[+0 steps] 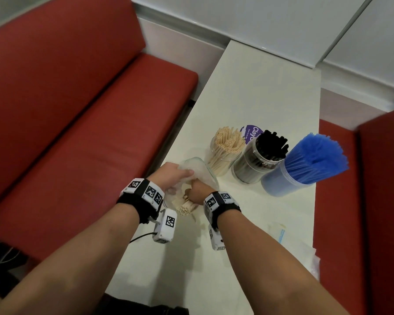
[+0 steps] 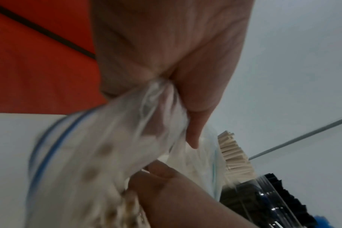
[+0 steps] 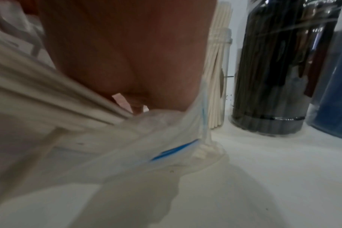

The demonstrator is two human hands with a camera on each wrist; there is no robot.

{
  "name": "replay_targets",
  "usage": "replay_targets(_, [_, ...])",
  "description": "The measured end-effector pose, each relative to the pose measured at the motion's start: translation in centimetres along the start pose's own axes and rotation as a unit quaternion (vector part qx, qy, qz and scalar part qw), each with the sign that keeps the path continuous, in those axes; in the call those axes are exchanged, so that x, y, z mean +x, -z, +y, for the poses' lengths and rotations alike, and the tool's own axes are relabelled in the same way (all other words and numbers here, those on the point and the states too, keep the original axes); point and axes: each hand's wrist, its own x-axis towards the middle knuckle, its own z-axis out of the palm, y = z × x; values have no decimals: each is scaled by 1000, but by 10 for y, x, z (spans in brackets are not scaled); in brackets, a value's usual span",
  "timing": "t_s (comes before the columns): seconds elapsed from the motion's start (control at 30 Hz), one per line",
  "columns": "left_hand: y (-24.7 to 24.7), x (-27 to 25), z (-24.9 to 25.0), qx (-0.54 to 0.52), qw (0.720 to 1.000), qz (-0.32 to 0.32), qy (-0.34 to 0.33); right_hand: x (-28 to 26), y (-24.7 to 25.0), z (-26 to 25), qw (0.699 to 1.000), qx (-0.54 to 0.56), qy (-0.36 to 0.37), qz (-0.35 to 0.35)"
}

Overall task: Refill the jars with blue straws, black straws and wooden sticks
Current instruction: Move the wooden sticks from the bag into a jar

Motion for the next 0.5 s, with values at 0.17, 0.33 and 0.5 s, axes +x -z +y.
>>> replay_targets(0.17, [7,-2,2,111,993,-44,-20,4,3,1,999,-7,39,-23])
replay_targets(0.33, [10,2,7,135,990,35,-17,1,2,-1,995,35,95,-7])
replay_targets(0.5, [11,9,5,168,977,132,-8,-4,15,9,994,-30,104,-30])
